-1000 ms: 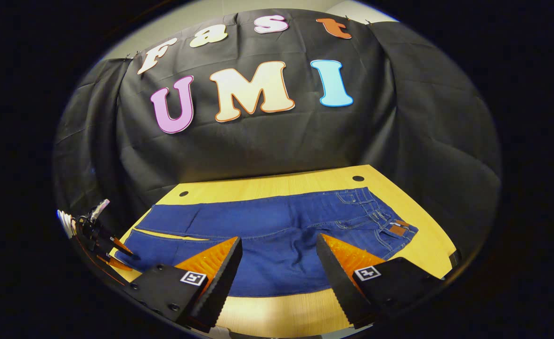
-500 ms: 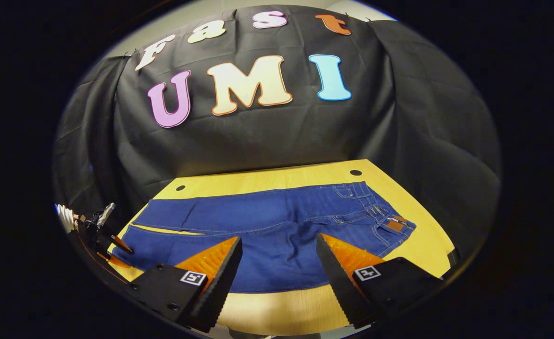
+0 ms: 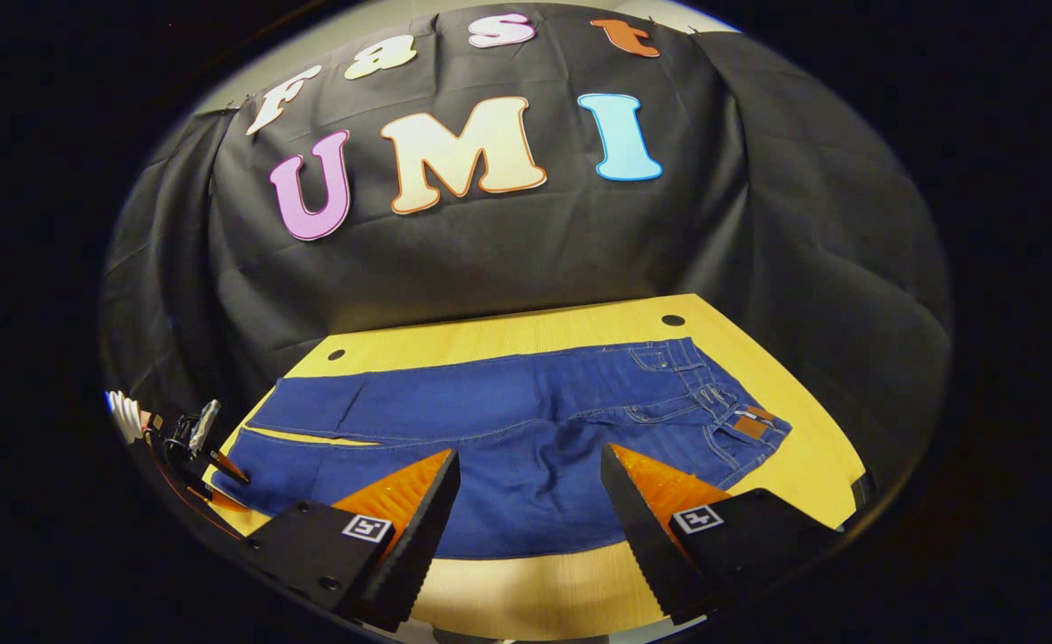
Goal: Grasp the waist and the cuffs of the jeans and fold them to make the two legs overlap; first hold the waist and fold one-third of the jeans toward the cuffs, then hold the cuffs and fold the remaining one-third in the same direction to finish folding.
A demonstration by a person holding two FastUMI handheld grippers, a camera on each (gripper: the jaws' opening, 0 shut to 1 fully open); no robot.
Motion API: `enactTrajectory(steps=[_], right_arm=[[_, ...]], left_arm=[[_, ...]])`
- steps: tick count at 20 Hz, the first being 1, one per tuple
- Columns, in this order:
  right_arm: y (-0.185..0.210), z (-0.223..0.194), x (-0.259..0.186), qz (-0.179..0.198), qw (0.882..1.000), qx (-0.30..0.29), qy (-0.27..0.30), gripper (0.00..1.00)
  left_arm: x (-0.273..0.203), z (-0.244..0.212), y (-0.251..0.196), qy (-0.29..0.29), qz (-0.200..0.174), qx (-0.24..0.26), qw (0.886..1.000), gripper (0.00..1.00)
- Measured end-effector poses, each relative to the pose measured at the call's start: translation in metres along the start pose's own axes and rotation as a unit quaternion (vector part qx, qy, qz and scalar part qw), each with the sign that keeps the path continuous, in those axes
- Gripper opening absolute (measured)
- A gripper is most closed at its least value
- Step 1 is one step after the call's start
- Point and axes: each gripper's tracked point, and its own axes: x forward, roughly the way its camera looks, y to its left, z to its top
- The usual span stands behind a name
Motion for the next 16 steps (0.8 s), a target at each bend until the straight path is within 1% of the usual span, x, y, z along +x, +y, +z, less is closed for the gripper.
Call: enactTrajectory(steps=[1,2,4,6,7,8,10,11,14,16], right_arm=[[0.001,-0.001,0.001,0.003,1.0,0.0,0.003,0.93],[0.003,-0.002,0.001,0.005,1.0,0.001,0.006,0.98],[0.005,-0.004,0.002,0.008,1.0,0.002,0.008,0.98],[0.005,-0.007,0.001,0.008,1.0,0.004,0.01,0.98],[0.006,-0.008,0.001,0.008,1.0,0.005,0.011,0.98],[0.008,-0.01,0.001,0.01,1.0,0.008,0.014,0.98],[0.013,-0.015,0.001,0.017,1.0,0.01,0.02,0.98],[0.017,-0.017,0.001,0.022,0.999,0.009,0.025,0.98],[0.027,-0.03,0.005,0.045,0.998,-0.016,0.045,0.98],[0.03,-0.043,0.008,0.059,0.994,-0.057,0.07,0.98]], left_arm=[[0.0,0.001,-0.002,0.007,0.0,0.003,1.0,0.91],[0.001,0.0,-0.003,0.018,0.001,0.009,1.0,0.91],[0.002,0.001,-0.003,0.024,0.001,0.015,1.0,0.84],[0.004,0.004,0.002,0.016,0.005,0.002,1.0,0.7],[0.003,0.006,0.003,0.014,0.009,-0.009,1.0,0.59],[0.002,0.009,0.006,0.01,0.013,-0.016,1.0,0.54],[0.004,0.015,0.01,-0.006,0.026,-0.01,1.0,0.26],[0.005,0.014,0.009,-0.006,0.027,-0.01,1.0,0.02],[0.003,0.014,0.009,-0.027,0.026,-0.004,0.999,0.0],[0.004,0.014,0.011,-0.03,0.027,-0.01,0.999,0.0]])
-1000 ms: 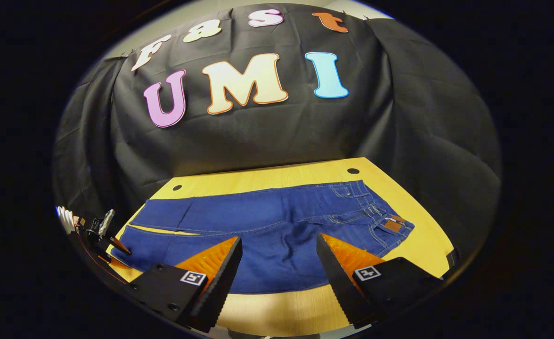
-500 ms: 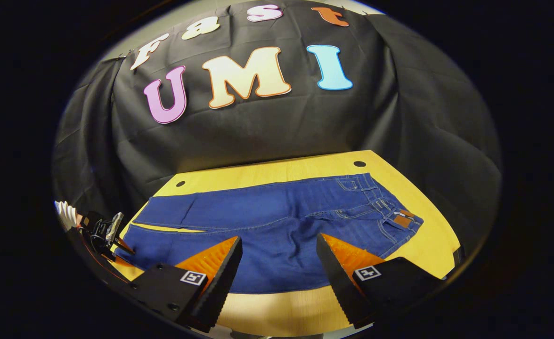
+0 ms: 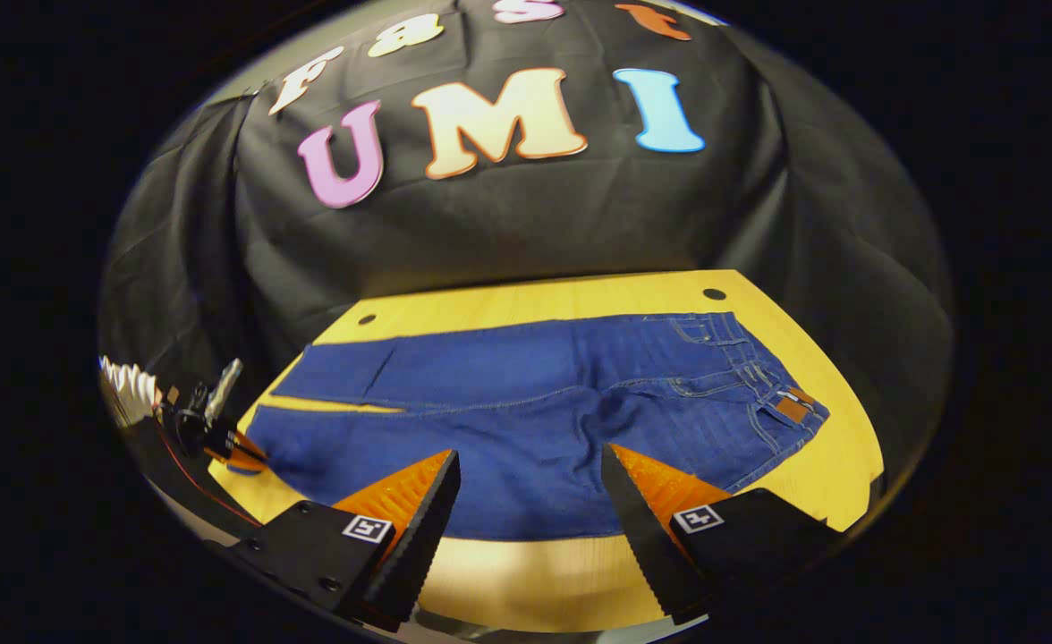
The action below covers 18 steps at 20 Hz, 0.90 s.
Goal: Grasp the waist and the cuffs of the jeans and fold them to make the two legs overlap; first hold the waist and fold one-third of the jeans toward the cuffs, then hold the cuffs and fold the remaining one-third in the same direction to finish folding.
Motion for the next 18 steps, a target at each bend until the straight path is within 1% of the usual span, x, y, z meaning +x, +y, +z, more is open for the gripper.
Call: enactTrajectory(steps=[3,5,6,7,10,12,14,15,18], right_arm=[[-0.01,-0.021,0.009,0.017,0.996,-0.069,0.044,0.98],[-0.025,-0.04,0.017,0.026,0.988,-0.123,0.09,0.99],[-0.035,-0.049,0.019,0.031,0.981,-0.155,0.113,0.96],[-0.046,-0.056,0.022,0.035,0.972,-0.188,0.135,0.99],[-0.075,-0.073,0.03,0.051,0.944,-0.266,0.188,0.99],[-0.092,-0.087,0.036,0.065,0.924,-0.305,0.22,1.0],[-0.104,-0.097,0.039,0.078,0.908,-0.333,0.241,1.0],[-0.11,-0.1,0.042,0.08,0.903,-0.341,0.25,0.99],[-0.119,-0.109,0.049,0.096,0.895,-0.342,0.271,1.0]], left_arm=[[0.0,0.001,0.0,0.005,-0.012,-0.022,1.0,0.0],[-0.001,0.004,-0.001,0.007,-0.018,-0.031,0.999,0.01],[0.0,0.002,-0.001,0.009,-0.02,-0.03,0.999,0.0],[0.0,0.003,-0.001,0.011,-0.02,-0.027,0.999,0.0],[0.0,0.001,0.0,0.024,-0.018,-0.026,0.999,0.0],[0.001,0.0,0.001,0.034,-0.017,-0.026,0.999,0.0],[0.001,0.001,0.001,0.042,-0.019,-0.031,0.998,0.0],[0.002,0.001,0.001,0.047,-0.021,-0.032,0.998,0.0],[0.003,0.0,0.001,0.058,-0.027,-0.033,0.997,0.0]])
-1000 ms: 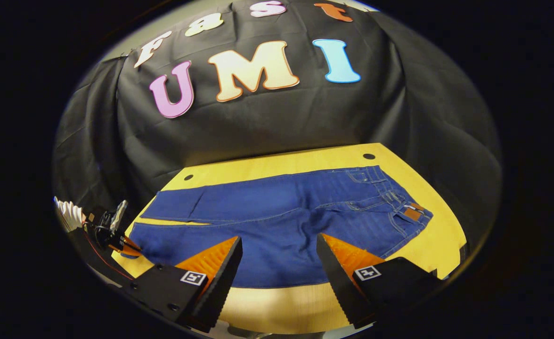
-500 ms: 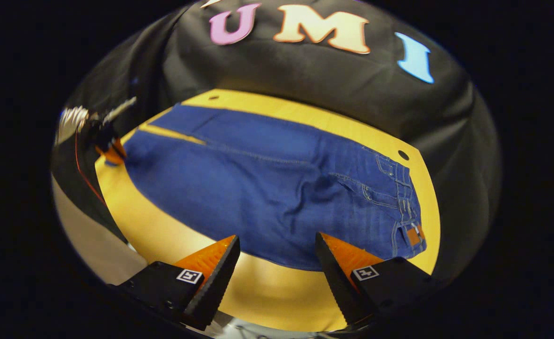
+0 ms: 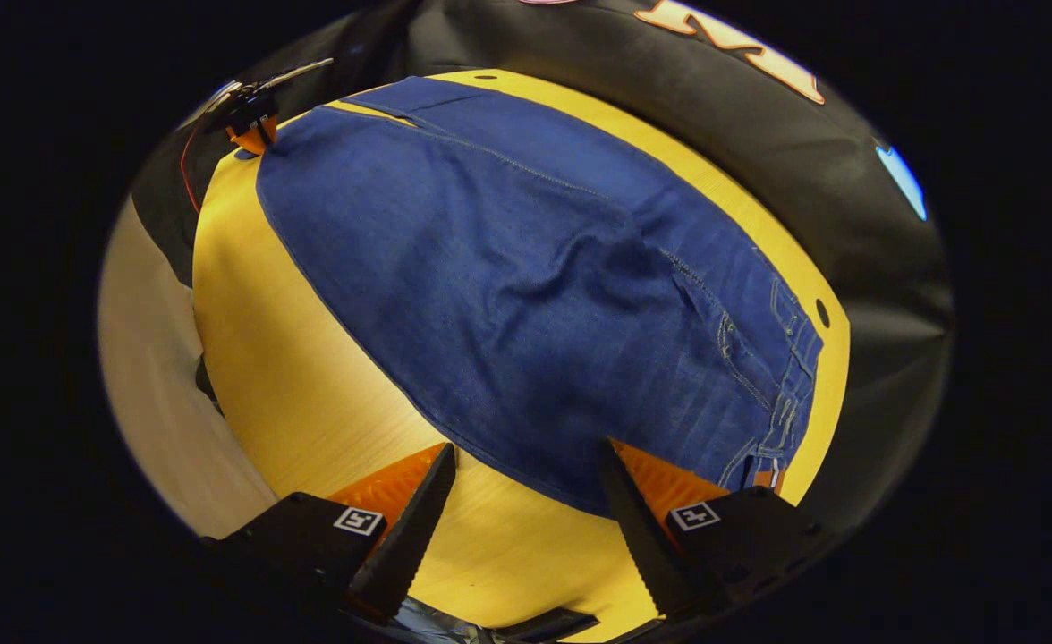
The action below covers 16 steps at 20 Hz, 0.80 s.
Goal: Grasp the waist and the cuffs of the jeans and fold them to make the two legs overlap; first hold the waist and fold one-third of the jeans toward the cuffs, then hold the cuffs and fold the remaining one-third in the same direction to finish folding.
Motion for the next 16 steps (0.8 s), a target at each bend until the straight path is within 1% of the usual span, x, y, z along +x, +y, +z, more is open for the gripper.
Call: enactTrajectory(steps=[2,3,5,10,11,12,13,16], right_arm=[[0.001,0.0,0.002,0.021,1.0,0.006,0.004,1.0],[0.003,-0.001,0.002,0.031,0.999,0.011,0.007,0.96],[0.009,-0.003,0.006,0.063,0.998,0.024,0.02,0.97],[0.006,-0.002,0.006,0.064,0.997,0.023,0.027,0.96],[0.008,-0.003,0.007,0.064,0.997,0.023,0.029,0.9],[0.005,-0.002,0.006,0.063,0.997,0.024,0.03,0.89],[0.004,-0.001,0.009,0.06,0.997,0.026,0.028,0.91],[-0.011,0.005,0.011,0.055,0.998,0.019,0.016,0.6]], left_arm=[[0.0,-0.001,0.001,0.006,-0.003,-0.004,1.0,0.0],[0.0,0.0,0.001,0.007,-0.005,-0.007,1.0,0.0],[0.0,0.0,0.001,0.008,-0.008,-0.013,1.0,0.0],[0.001,0.0,0.002,0.028,-0.019,-0.019,0.999,0.0],[0.001,0.001,0.002,0.031,-0.022,-0.02,0.999,0.0],[0.001,0.0,0.001,0.031,-0.023,-0.022,0.999,0.0],[0.001,0.001,0.001,0.03,-0.023,-0.023,0.999,0.0],[0.002,0.0,0.005,0.033,-0.019,-0.029,0.999,0.0]])
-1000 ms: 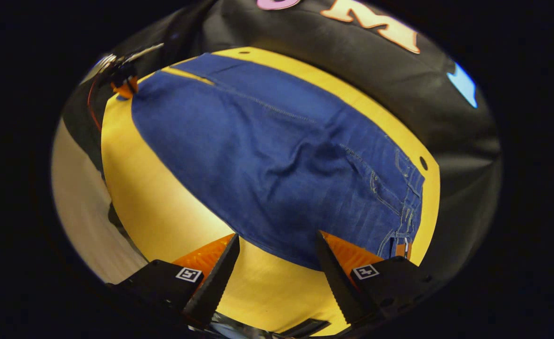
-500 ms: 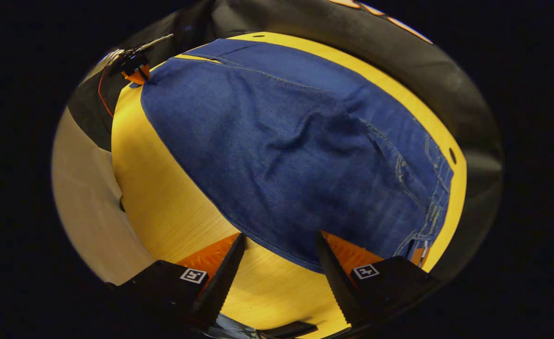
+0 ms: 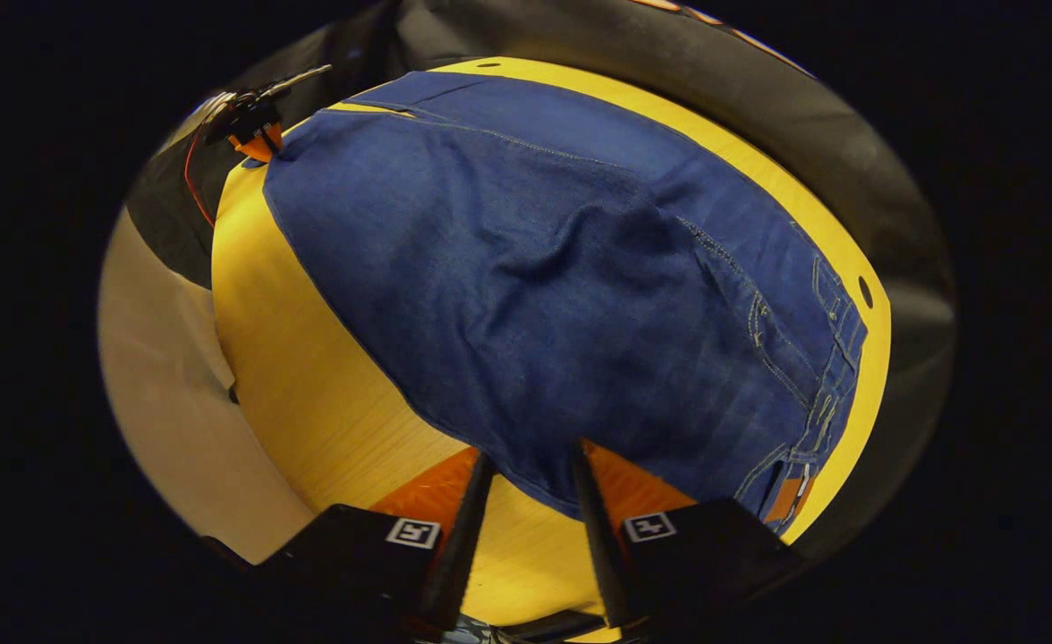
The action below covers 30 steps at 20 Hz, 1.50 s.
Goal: Grasp the waist and the cuffs of the jeans and fold them to make the two legs overlap; first hold the waist and fold one-third of the jeans toward the cuffs, then hold the cuffs and fold the remaining one-third in the same direction to finish folding.
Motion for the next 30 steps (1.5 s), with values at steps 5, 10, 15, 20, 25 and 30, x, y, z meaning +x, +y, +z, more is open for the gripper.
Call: enactTrajectory(steps=[5,10,15,20,25,30], right_arm=[[-0.011,0.009,0.001,-0.029,0.999,0.03,-0.001,0.16],[-0.014,0.008,-0.002,-0.073,0.996,0.059,0.008,0.03],[-0.019,0.035,-0.027,-0.112,0.987,0.107,-0.031,0.02],[-0.033,0.078,-0.067,-0.136,0.983,0.108,-0.067,0.02],[-0.065,0.125,-0.095,-0.166,0.977,0.097,-0.092,0.02],[-0.118,0.179,-0.092,-0.189,0.968,0.115,-0.118,0.02]], left_arm=[[-0.002,0.002,-0.001,-0.02,0.005,-0.024,1.0,0.0],[-0.003,0.002,0.001,-0.076,0.05,-0.087,0.992,0.0],[-0.037,0.016,0.016,-0.151,0.122,-0.148,0.97,0.0],[-0.077,0.032,0.044,-0.178,0.188,-0.186,0.948,0.0],[-0.123,0.061,0.086,-0.194,0.254,-0.189,0.929,0.0],[-0.137,0.108,0.15,-0.19,0.306,-0.187,0.914,0.0]])
